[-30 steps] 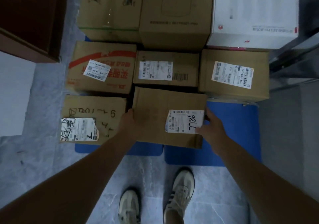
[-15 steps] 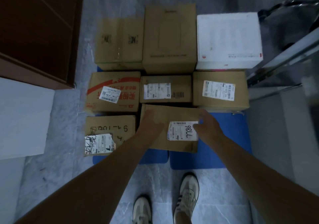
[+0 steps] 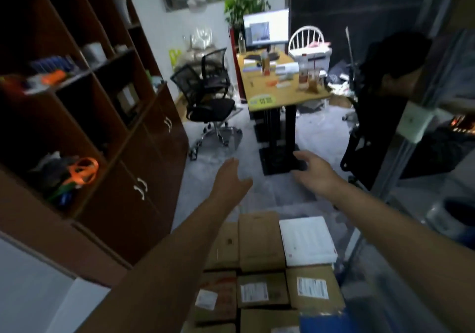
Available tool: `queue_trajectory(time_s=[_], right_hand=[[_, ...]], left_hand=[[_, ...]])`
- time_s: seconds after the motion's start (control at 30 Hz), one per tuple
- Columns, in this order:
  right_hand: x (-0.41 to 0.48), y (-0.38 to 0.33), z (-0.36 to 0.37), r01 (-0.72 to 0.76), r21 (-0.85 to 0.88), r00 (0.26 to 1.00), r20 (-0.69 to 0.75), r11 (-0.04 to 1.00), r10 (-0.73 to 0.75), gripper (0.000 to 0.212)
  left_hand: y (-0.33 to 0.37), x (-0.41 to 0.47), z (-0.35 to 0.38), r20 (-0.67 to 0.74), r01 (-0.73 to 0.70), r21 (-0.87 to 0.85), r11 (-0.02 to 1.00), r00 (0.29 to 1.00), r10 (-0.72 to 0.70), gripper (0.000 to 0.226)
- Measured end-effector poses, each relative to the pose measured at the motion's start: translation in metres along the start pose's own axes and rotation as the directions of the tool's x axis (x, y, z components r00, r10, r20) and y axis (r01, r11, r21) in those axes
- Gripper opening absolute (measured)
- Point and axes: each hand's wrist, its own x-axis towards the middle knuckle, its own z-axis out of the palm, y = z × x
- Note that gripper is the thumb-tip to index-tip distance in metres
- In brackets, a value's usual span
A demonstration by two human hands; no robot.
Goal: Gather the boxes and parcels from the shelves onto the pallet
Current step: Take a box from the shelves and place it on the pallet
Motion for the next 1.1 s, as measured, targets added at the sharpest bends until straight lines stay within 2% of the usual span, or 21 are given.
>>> queue_trajectory(time_s=[0.1, 0.27, 0.43, 0.6, 0.77, 0.9, 1.1], right_hand=[[-0.007, -0.078, -0.053, 0.078, -0.055, 0.995, -0.063, 0.995, -0.081, 0.063], [-0.033, -0.153, -0.103, 0.089, -0.137, 0.963, -0.241, 0.987, -0.120, 0.063], [-0.075, -0.187, -0.117, 0.001, -0.244, 0.911, -0.400, 0.970, -0.101, 0.062], [-0.137, -0.199, -0.121, -0.149, -0.261, 0.843, -0.537, 0.954, -0.015, 0.061], [-0.235, -0.197, -0.123, -0.353, -0.199, 0.702, -0.702, 0.914, 0.118, 0.063], [-0.343, -0.197, -0.130, -0.600, -0.227, 0.527, -0.834, 0.767, 0.165, 0.058], [-0.531, -0.205, -0.115, -0.755, -0.038, 0.247, -0.941, 0.655, 0.230, 0.054]], left_hand=[[0.071, 0.011, -0.062, -0.045, -0.151, 0.023, 0.988, 0.987, 0.152, 0.051], [0.136, 0.020, -0.133, -0.026, -0.348, 0.022, 0.937, 0.937, 0.348, 0.066], [0.154, 0.020, -0.161, 0.018, -0.505, 0.052, 0.861, 0.863, 0.505, 0.068], [0.176, -0.001, -0.166, 0.082, -0.657, 0.001, 0.754, 0.751, 0.655, 0.064], [0.217, -0.051, -0.132, 0.241, -0.755, -0.092, 0.649, 0.616, 0.750, 0.060], [0.252, -0.130, -0.097, 0.368, -0.817, -0.235, 0.527, 0.427, 0.826, 0.064], [0.290, -0.290, -0.057, 0.421, -0.838, -0.430, 0.336, 0.143, 0.896, 0.067]])
